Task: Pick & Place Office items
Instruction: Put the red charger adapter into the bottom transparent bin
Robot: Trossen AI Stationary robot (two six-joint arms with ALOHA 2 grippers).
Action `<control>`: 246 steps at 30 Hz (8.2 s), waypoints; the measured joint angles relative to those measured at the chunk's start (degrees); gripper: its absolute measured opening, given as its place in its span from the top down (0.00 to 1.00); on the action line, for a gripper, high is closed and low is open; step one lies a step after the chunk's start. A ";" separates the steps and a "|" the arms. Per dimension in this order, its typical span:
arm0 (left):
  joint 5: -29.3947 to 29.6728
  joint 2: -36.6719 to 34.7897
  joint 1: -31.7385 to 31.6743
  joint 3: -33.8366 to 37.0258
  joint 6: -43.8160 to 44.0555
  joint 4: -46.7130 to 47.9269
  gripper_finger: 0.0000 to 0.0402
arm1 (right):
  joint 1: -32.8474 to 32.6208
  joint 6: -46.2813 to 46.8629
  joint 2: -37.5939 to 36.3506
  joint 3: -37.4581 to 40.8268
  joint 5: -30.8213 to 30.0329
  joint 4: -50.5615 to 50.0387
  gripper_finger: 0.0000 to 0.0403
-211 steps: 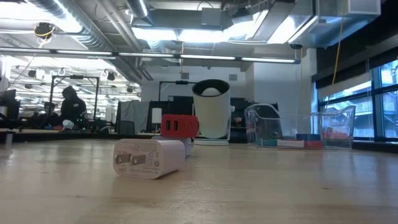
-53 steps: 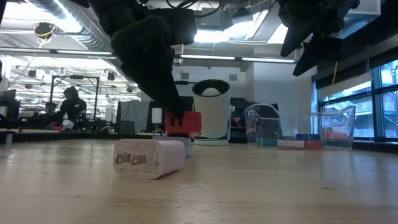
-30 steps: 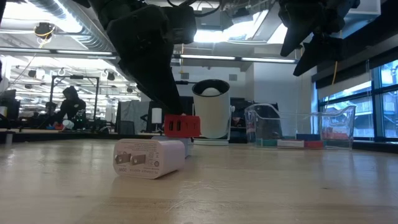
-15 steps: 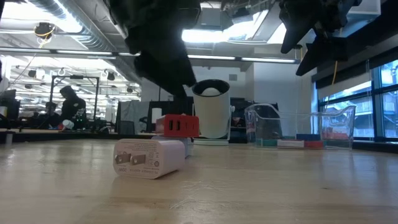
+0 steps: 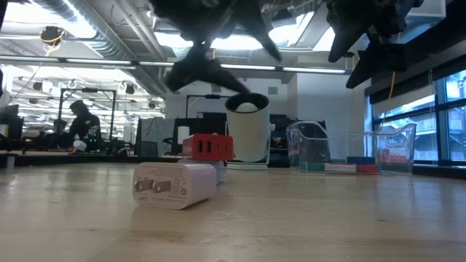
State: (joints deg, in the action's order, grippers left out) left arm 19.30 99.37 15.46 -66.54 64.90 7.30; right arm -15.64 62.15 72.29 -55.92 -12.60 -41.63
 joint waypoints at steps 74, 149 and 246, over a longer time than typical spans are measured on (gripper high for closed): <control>-34.11 6.39 -10.91 0.00 56.37 17.67 0.12 | 0.00 -0.05 0.00 0.00 0.04 2.34 0.24; 27.31 -4.28 4.50 -0.04 6.54 2.64 0.42 | 0.02 -0.04 0.00 0.00 0.04 3.26 0.24; 22.00 -18.13 -2.78 -0.07 -32.00 -48.96 0.42 | -2.51 -106.15 5.95 -4.12 -30.10 85.10 0.24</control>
State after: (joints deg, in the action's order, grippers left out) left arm 41.30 81.24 12.68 -66.61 32.90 -41.66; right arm -18.15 -44.00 78.24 -60.05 -42.70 43.46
